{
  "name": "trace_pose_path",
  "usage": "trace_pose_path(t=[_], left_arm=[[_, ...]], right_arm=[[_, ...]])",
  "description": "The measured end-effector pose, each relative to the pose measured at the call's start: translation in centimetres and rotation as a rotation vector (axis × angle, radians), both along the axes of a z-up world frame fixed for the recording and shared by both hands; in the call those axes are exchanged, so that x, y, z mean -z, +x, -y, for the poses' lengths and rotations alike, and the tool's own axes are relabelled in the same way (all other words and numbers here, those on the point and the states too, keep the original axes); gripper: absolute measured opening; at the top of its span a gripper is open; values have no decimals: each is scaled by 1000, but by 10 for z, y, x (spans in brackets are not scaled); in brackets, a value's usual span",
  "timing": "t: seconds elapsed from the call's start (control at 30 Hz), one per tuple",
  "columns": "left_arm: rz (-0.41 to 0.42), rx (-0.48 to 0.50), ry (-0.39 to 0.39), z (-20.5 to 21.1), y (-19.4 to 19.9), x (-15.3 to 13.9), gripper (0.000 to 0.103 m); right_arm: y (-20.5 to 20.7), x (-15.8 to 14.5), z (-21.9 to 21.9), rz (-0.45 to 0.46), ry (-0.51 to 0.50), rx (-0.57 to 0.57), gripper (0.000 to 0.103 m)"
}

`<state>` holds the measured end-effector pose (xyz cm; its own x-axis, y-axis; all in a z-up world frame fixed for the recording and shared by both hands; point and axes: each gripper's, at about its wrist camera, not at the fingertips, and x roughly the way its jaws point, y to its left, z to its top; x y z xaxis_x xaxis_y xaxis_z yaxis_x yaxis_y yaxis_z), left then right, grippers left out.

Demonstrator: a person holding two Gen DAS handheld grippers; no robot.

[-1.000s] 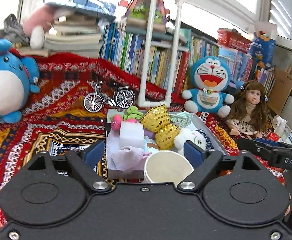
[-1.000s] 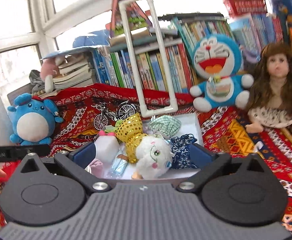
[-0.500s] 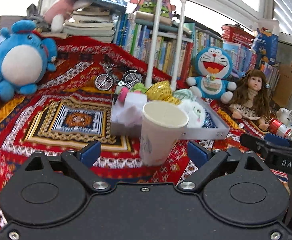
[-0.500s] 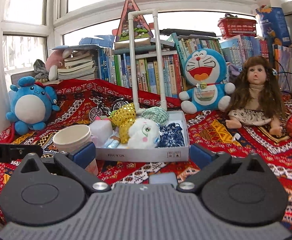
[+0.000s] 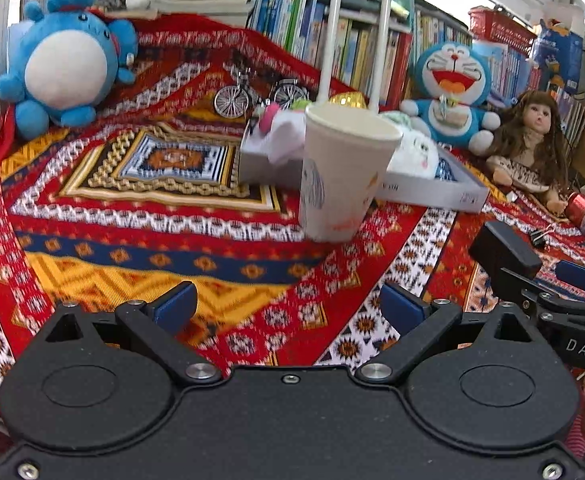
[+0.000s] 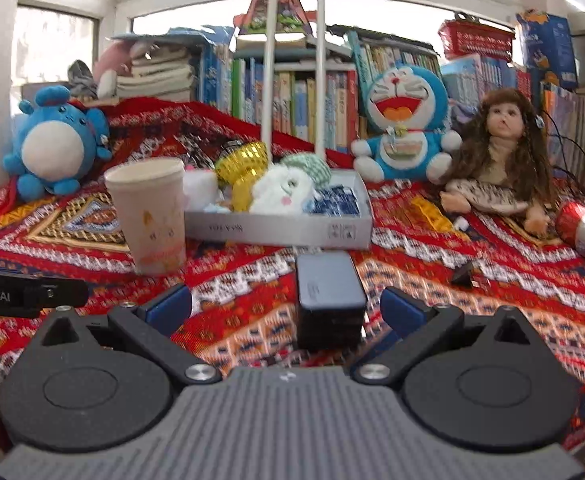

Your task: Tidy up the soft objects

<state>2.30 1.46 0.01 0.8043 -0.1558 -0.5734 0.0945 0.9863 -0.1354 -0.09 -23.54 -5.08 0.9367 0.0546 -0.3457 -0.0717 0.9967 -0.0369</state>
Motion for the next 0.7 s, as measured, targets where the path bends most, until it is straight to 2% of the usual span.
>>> trace_pose_path(t=[0.27, 0.7], left_arm=[[-10, -6, 66, 14, 0, 11, 100], [-12, -6, 98, 18, 1, 15, 103]], right_arm=[[-1, 14, -5, -38, -60, 12, 103], [7, 24, -1, -94, -30, 28, 103]])
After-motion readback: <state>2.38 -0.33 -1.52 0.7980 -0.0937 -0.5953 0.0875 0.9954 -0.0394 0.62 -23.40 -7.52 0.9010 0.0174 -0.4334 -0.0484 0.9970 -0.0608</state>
